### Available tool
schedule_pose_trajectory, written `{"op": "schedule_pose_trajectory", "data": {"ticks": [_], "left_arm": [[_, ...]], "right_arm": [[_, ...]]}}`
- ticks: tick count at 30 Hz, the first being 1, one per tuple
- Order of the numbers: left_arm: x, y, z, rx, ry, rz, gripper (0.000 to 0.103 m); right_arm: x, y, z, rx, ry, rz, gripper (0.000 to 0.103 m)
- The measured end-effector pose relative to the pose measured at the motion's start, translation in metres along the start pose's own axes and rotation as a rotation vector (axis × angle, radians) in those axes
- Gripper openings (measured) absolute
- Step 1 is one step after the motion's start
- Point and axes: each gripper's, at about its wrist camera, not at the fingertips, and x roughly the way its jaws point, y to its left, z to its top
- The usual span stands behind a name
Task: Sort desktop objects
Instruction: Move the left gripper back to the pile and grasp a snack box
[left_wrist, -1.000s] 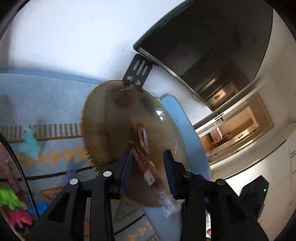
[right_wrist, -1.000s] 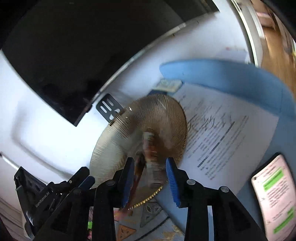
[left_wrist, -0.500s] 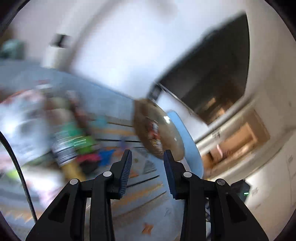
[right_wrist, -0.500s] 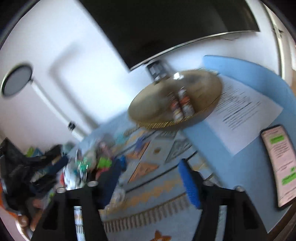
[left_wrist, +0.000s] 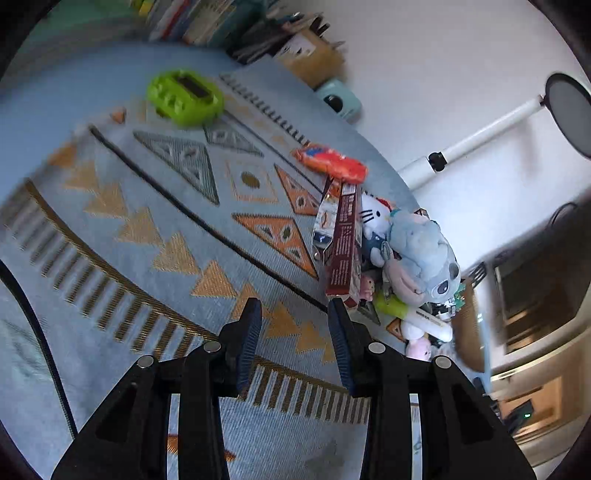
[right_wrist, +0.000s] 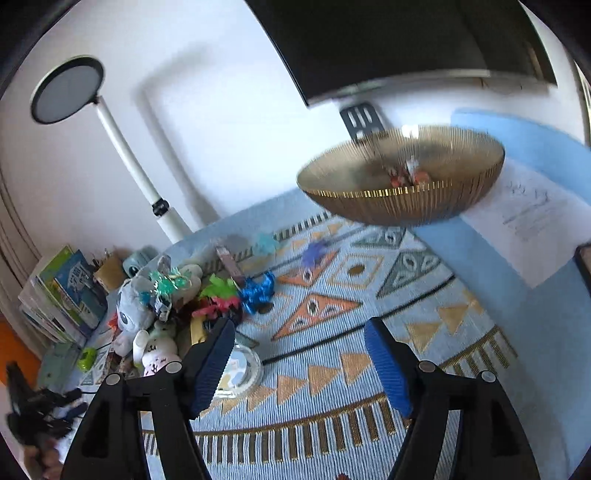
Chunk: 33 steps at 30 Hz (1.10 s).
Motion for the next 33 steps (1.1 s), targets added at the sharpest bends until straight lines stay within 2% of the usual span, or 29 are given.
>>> {"op": "schedule_pose_trajectory", "data": {"ticks": [2,5,7,9,12,14,16,18,24,28,32,33], "left_arm": [[0.007,-0.014,0.001,0.072,-0.001,0.022,0.034],[0.011,-0.042,0.008,0.203,-0.025,0.05,0.034],[0.012,-0.059,0.024,0.265,-0.069,0.079,0.034],[0.023,-0.067,0.043,0.293,-0.096,0.153,0.035],[0.054,-0.072,0.062,0.386,-0.008,0.253,0.035],[0.068,-0.068,0.066,0.411,-0.006,0.28,0.035],[0.074,-0.064,0.069,0.397,-0.026,0.21,0.035],[0.082,-0.066,0.071,0.387,-0.004,0.2,0.036],[0.095,-0.085,0.058,0.526,-0.024,0.304,0.036],[0.107,-0.094,0.063,0.565,-0.03,0.346,0.036],[0.113,-0.098,0.069,0.575,-0.044,0.402,0.022],[0.111,-0.097,0.068,0.57,-0.04,0.376,0.015]], "right_arm": [[0.007,-0.004,0.002,0.038,0.036,-0.019,0.071],[0.008,-0.014,0.004,0.11,0.032,-0.076,0.071],[0.007,-0.021,0.005,0.149,0.028,-0.065,0.071],[0.006,-0.03,0.005,0.191,0.037,-0.034,0.071],[0.011,-0.045,0.006,0.273,0.059,0.018,0.071],[0.012,-0.057,0.006,0.346,0.068,0.04,0.071],[0.01,-0.063,0.007,0.386,0.044,0.062,0.072],[0.008,-0.062,0.007,0.385,0.041,0.037,0.072],[0.01,-0.06,0.008,0.368,0.052,0.028,0.073],[0.01,-0.062,0.007,0.377,0.049,0.036,0.073],[0.01,-0.063,0.007,0.376,0.05,0.036,0.073],[0.011,-0.062,0.007,0.376,0.05,0.036,0.073]]}}
